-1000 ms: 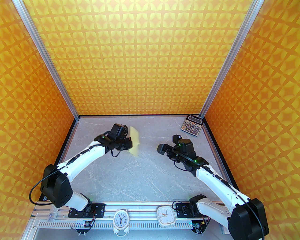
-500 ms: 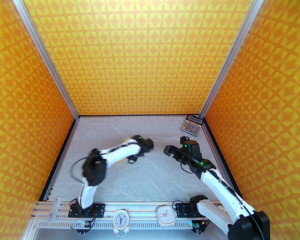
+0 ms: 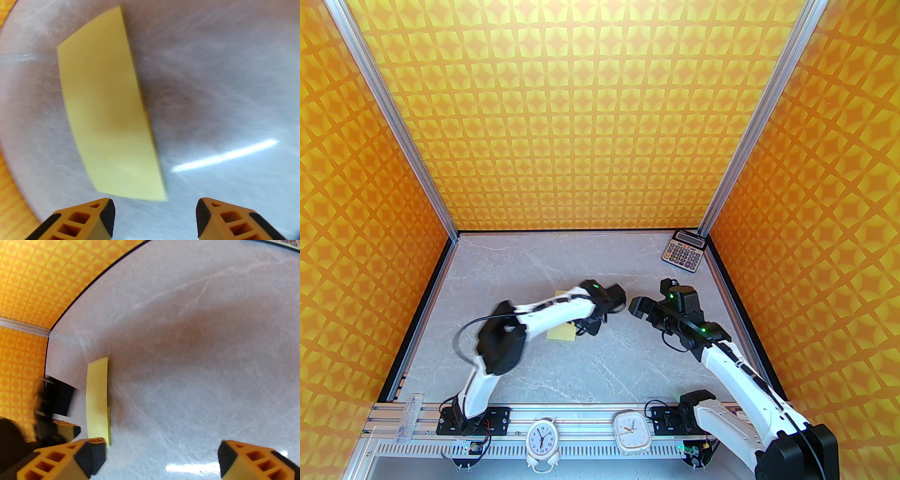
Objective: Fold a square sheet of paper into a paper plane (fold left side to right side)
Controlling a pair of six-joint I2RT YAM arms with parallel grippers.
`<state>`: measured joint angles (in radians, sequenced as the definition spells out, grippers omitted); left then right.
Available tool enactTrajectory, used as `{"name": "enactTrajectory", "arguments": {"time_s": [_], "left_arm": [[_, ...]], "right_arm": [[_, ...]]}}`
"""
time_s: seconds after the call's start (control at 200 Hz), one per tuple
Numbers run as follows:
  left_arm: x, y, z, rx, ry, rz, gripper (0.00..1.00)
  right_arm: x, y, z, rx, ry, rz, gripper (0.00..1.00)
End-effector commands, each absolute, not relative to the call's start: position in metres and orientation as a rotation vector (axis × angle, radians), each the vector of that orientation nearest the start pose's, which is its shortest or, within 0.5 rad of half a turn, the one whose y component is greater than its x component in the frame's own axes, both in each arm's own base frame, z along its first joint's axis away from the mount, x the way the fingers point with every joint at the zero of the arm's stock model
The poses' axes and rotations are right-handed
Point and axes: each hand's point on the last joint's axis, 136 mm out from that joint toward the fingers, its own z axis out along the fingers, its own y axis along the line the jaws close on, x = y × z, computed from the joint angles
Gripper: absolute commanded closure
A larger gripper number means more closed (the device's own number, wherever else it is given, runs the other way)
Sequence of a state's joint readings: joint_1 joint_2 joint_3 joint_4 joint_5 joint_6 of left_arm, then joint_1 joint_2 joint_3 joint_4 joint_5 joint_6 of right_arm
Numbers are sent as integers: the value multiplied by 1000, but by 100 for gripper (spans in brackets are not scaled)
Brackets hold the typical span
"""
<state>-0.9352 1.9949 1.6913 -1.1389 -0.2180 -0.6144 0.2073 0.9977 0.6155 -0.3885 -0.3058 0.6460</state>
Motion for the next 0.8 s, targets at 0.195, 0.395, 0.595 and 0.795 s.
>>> {"name": "enactTrajectory", "arguments": {"time_s": [0.195, 0.395, 0.595, 0.795], "left_arm": [[283, -256, 101, -36, 2878, -546, 40], [282, -223, 73, -287, 2874, -694, 40], [274, -215, 52, -427, 2887, -755, 39], [268, -212, 39, -489, 2916, -749, 38]], "right_arm": [[291, 203, 118, 122, 2490, 993, 78], [297, 285, 95, -67, 2582, 1057, 100], [303, 323, 63, -142, 2681, 1046, 100], [307, 326, 34, -186, 2753, 978, 100]]}}
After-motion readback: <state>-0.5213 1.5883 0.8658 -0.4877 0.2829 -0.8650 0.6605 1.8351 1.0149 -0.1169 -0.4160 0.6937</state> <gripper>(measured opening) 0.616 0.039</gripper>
